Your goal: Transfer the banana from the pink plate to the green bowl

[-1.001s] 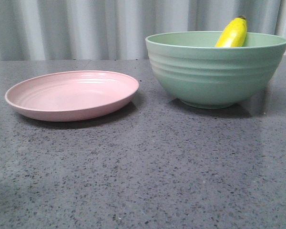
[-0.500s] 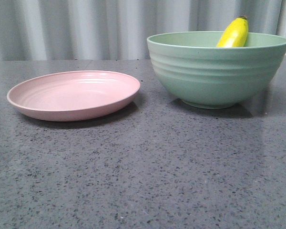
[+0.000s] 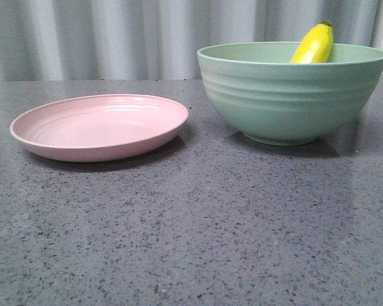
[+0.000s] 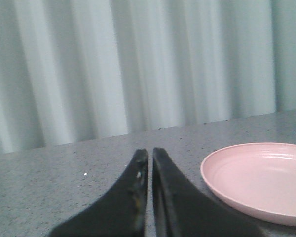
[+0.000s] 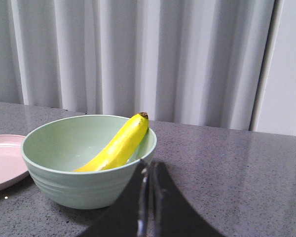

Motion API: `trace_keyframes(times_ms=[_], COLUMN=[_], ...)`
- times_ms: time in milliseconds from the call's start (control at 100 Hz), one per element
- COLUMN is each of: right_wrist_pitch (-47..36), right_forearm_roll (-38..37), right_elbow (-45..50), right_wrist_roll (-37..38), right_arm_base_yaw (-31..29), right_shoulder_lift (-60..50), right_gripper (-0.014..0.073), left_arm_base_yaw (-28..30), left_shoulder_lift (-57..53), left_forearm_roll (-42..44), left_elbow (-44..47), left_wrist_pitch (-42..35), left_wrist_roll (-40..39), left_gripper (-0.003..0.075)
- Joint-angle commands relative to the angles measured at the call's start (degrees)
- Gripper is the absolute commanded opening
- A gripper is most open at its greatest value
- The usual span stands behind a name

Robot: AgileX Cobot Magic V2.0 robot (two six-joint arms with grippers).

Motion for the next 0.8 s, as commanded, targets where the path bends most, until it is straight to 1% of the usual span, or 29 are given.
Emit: trace_keyframes(times_ms=[0,110,210,310,440,790], right_wrist_pitch=[-4.2,-4.2,-4.2,-4.2,-4.2,-4.2], right_forearm_roll=[-0.6,-0.6,-0.6,-0.6,-0.6,-0.6], right_elbow=[-1.2,-1.2,-1.2,-1.2,-1.2,-1.2], right_wrist_roll=[-0.6,-0.6,-0.6,-0.6,-0.6,-0.6], right_arm_base_yaw=[0.0,0.0,0.0,0.0,0.0,0.0], right_shoulder_lift=[-0.8,-0.8,-0.8,-0.8,-0.8,-0.8], right_gripper=[-0.0079,-0.0079,-0.0079,-0.0079,-0.0079,-0.0079], left_arm_base_yaw=[2.7,7.1,9.8,10.4,10.4,10.4], left_shoulder_lift=[-1.6,-5.4,-8.7,-10.5,-10.4,-10.4], left_forearm_roll=[-1.0,-1.0,-1.0,-0.9,-0.9,-0.7], left_elbow=[1.4,1.4,1.5,1.5,1.5,1.5], left_wrist_pitch=[0.0,6.3,12.1,19.9,29.8,29.6], left_wrist_roll=[0.2,-0.5,-0.9,-5.3,-5.4,-5.2], left_gripper=[-0.0019,-0.0019,-0.0019,-0.0019,-0.0019,-0.0019])
